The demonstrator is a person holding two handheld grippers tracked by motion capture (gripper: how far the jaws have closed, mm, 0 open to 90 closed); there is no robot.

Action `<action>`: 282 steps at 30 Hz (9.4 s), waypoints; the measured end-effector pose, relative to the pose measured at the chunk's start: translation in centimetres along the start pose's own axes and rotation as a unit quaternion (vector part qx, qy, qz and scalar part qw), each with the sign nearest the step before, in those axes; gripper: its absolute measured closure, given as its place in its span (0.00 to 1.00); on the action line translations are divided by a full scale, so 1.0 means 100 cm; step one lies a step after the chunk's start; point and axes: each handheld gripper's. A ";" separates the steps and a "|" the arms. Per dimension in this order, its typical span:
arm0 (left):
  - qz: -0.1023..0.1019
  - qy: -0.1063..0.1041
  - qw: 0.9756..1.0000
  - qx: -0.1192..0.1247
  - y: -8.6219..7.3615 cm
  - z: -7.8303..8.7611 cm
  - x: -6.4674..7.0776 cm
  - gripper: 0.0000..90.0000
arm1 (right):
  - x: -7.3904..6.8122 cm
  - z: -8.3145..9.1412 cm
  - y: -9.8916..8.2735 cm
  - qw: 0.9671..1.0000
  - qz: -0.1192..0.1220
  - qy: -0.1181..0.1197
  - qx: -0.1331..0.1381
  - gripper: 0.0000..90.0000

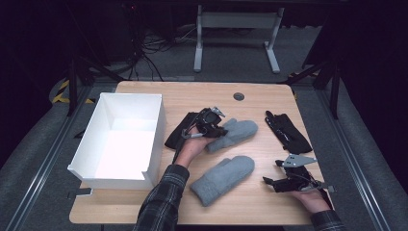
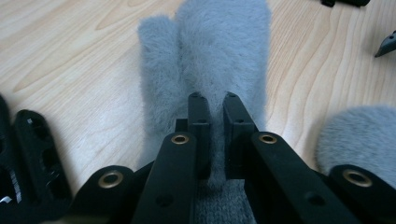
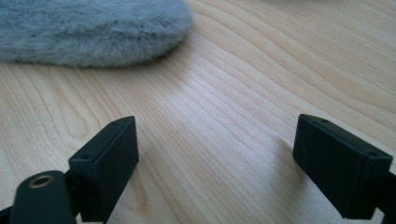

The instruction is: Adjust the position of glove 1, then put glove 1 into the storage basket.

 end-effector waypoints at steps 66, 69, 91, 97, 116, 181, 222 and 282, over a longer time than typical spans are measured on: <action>0.045 -0.013 0.998 0.028 -0.094 0.065 0.108 0.65 | -0.001 0.000 0.000 1.000 -0.001 -0.003 -0.001 0.17; 0.039 -0.015 0.998 0.044 -0.093 0.076 0.104 0.67 | -0.001 0.002 0.002 1.000 -0.005 -0.001 -0.007 0.20; 0.067 -0.012 0.998 0.006 -0.117 0.083 0.072 1.00 | -0.054 -0.020 0.044 0.993 0.029 0.115 -0.007 1.00; 0.062 -0.023 0.998 0.004 -0.122 0.083 0.079 1.00 | -0.047 -0.031 0.049 0.995 0.028 0.099 -0.012 1.00; 0.062 -0.039 0.997 0.036 -0.109 0.087 0.083 0.69 | -0.035 -0.042 0.058 0.996 0.025 0.084 -0.004 0.92; 0.064 -0.085 0.992 -0.073 -0.083 0.017 0.089 0.71 | -0.002 -0.028 0.026 1.000 0.022 0.019 0.002 0.17; 0.070 -0.043 0.996 0.019 -0.033 0.148 0.060 0.71 | -0.003 -0.028 0.027 1.000 0.021 0.014 0.001 0.17; 0.239 0.130 0.962 -0.003 -0.141 0.248 -0.092 0.70 | -0.003 -0.029 0.027 1.000 0.020 0.015 0.000 0.16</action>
Point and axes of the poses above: each handheld gripper's, and its own axes: z roughly backward along the jaws, y roughly out of its top, x roughly to its right, and after that the axes turned 6 degrees about z, right-handed
